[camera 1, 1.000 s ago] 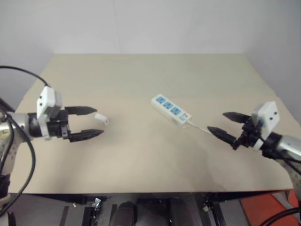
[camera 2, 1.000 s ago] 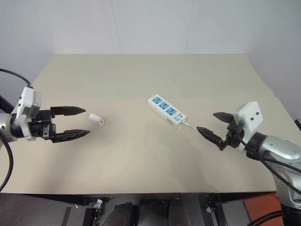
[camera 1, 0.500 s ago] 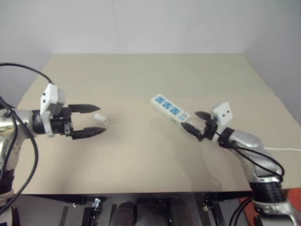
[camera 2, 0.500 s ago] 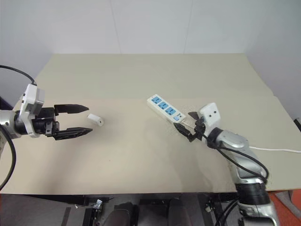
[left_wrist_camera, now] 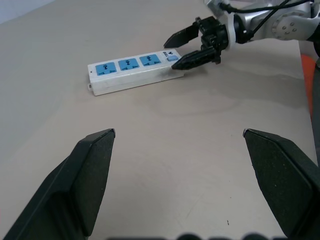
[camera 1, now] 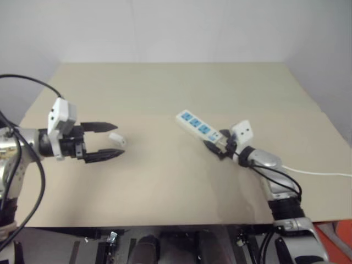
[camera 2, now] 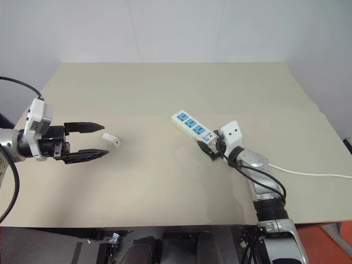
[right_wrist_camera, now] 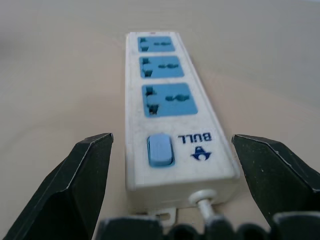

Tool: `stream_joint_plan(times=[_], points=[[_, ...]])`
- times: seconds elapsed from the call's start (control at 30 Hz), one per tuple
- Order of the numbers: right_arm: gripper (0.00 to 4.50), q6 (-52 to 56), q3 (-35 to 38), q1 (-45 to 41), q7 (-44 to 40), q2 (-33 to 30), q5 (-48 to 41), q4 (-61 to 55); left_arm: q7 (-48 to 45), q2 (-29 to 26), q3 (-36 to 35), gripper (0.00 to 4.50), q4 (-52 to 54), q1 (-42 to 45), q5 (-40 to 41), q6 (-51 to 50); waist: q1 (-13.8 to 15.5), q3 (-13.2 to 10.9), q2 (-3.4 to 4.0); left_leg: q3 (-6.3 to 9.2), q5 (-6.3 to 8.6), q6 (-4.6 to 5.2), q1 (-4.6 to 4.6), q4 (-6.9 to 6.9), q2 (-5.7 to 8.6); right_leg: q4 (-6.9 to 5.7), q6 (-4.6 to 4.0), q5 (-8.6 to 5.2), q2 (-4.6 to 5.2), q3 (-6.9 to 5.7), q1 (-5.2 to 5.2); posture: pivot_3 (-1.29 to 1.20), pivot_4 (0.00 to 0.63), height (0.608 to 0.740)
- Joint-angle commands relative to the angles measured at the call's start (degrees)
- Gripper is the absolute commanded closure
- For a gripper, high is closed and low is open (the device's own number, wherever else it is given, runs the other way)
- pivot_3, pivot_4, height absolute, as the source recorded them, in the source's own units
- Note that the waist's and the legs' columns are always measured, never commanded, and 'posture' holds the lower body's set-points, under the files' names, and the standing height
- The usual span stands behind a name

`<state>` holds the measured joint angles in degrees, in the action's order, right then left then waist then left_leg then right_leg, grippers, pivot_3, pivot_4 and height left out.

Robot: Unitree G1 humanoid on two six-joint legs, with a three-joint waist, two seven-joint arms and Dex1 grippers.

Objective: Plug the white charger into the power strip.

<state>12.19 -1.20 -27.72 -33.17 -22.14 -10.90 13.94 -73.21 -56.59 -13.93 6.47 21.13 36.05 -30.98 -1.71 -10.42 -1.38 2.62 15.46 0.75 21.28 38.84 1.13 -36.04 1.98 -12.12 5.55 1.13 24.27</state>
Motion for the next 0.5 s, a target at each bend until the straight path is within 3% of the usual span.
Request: stream_joint_plan(times=[0.03, 0.5], points=[[0.02, -4.2, 1.5, -2.4, 0.6, 1.1, 0.2, 2.7, -0.1, -0.2, -1.3, 0.0, 1.2, 0.4, 0.7, 0.9, -0.4, 0.0, 0.0, 0.0, 0.0, 0.0, 0.0, 0.0, 0.0, -0.01, 0.0, 0.0, 0.0, 0.0, 0.0, 0.0, 0.15, 0.74], [0.02, -6.2, 0.3, -3.8, -1.3, 3.3, 1.4, 10.0, -0.4, -0.8, -1.4, 0.0, 0.9, 0.9, 0.6, 0.9, -0.8, 0.0, 0.01, 0.16, 0.0, 0.0, -0.02, -0.01, -0.02, -0.02, -0.01, 0.01, -0.04, 0.02, 0.02, 0.0, 0.15, 0.74]])
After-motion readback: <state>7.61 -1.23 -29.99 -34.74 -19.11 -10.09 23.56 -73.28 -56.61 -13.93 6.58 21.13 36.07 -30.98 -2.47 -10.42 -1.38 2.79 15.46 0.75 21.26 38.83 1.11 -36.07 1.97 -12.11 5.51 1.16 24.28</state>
